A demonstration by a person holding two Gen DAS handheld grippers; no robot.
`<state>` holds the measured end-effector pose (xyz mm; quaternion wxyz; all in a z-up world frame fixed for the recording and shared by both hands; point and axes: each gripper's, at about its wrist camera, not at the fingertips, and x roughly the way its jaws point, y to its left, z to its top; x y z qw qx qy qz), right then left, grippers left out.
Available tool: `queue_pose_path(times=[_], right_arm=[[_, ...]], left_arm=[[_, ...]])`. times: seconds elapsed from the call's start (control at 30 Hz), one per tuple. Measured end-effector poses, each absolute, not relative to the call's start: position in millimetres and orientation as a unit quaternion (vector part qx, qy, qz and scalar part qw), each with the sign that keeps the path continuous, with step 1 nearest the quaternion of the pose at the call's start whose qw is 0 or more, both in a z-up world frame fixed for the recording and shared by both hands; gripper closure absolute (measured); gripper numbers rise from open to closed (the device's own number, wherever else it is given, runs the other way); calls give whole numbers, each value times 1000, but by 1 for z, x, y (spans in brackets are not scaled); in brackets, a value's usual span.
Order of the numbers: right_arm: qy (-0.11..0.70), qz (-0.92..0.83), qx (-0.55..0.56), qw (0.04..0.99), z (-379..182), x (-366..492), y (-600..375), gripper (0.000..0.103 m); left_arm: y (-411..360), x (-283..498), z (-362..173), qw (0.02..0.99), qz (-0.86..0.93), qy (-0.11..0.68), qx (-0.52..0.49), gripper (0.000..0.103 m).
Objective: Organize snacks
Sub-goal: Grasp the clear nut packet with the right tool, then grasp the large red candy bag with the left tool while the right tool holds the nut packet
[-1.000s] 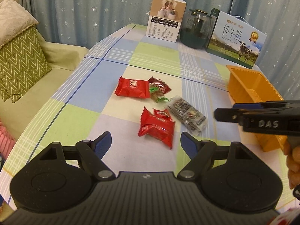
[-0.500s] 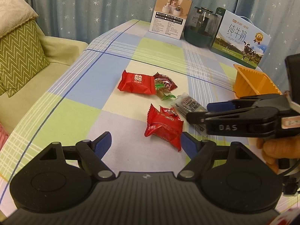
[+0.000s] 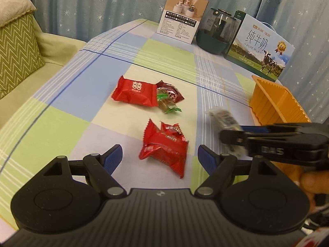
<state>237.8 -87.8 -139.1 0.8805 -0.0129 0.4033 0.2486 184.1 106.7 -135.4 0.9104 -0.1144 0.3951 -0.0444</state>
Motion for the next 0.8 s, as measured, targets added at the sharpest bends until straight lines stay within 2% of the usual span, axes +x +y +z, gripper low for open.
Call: queue_pose_path(times=[0.17,0.27,0.33,0.37,0.4,0.8], right_arm=[[396,232,4,889,-128,223,-104,64],[392,223,18,893,-123,218,-111,65],[388,218,21,895,-121,216,-112,65],[386,217,21,896,-120,215,-113,65],[385,215,20,897,-120,214,-113,65],[371,199,38,906,-105,194,-125,65]], left_arm=[[99,193,-144,909,-43,398,-119,29],[94,196,-144,911,-39,394,-116,37],[93,198,-144,911,-38,394,-116,52],[92,198,-144,911,-37,396,-113,55],[92,198,-144,910,-38,398,-111,63],[84,168,-120,909,-29,401,-108,66]])
